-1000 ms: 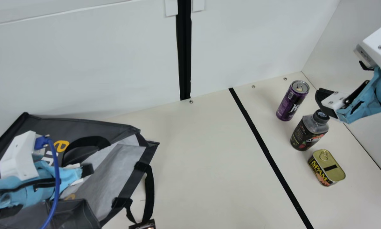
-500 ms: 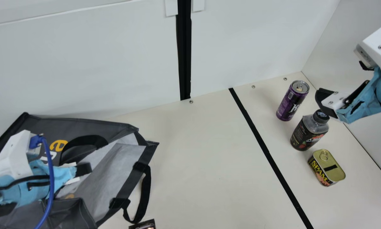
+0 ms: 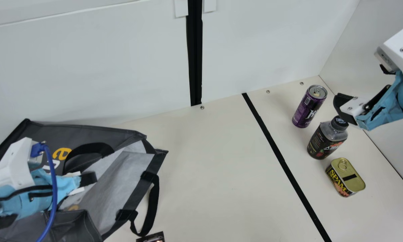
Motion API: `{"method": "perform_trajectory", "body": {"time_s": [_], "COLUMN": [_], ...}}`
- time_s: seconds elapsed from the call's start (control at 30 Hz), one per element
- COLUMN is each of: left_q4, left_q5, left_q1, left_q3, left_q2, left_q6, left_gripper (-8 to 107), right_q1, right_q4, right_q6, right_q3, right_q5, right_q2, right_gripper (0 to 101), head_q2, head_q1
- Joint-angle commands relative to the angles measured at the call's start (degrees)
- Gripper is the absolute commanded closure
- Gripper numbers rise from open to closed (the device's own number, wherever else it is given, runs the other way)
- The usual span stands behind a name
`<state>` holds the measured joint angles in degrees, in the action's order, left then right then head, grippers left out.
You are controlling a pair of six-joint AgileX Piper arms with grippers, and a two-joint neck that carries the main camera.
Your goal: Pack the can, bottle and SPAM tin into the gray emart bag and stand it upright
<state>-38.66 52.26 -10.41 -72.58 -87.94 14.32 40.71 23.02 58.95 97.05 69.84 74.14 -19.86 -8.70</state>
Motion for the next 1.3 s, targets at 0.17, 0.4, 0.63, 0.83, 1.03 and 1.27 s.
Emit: {"method": "perform_trajectory", "body": {"time_s": [0.17,0.4,0.63,0.83,1.03,1.27], "left_q4": [0.0,0.0,0.0,0.0,0.0,0.0], "left_q5": [0.0,0.0,0.0,0.0,0.0,0.0], "left_q1": [0.0,0.0,0.0,0.0,0.0,0.0], "left_q3": [0.0,0.0,0.0,0.0,0.0,0.0], "left_q2": [0.0,0.0,0.0,0.0,0.0,0.0], "left_q6": [0.0,0.0,0.0,0.0,0.0,0.0], "left_gripper": [107,107,107,107,107,107], "right_q1": [0.0,0.0,0.0,-1.3,-3.1,-4.4], "right_q4": [0.0,0.0,0.0,-1.2,-4.0,-7.5], "right_q6": [0.0,0.0,0.0,-1.3,-4.3,-8.0], "right_q3": [0.0,0.0,0.0,-0.7,-0.6,0.6], "right_q5": [0.0,0.0,0.0,-0.4,-0.8,-0.8], "right_q2": [0.0,0.0,0.0,-0.7,-0.5,1.0], "right_gripper": [6,6,6,6,6,6], "head_q2": [-0.1,-0.1,-0.1,-0.1,-0.1,-0.1], "head_q1": [-1.3,-1.3,-1.3,-1.3,-1.3,-1.3]}}
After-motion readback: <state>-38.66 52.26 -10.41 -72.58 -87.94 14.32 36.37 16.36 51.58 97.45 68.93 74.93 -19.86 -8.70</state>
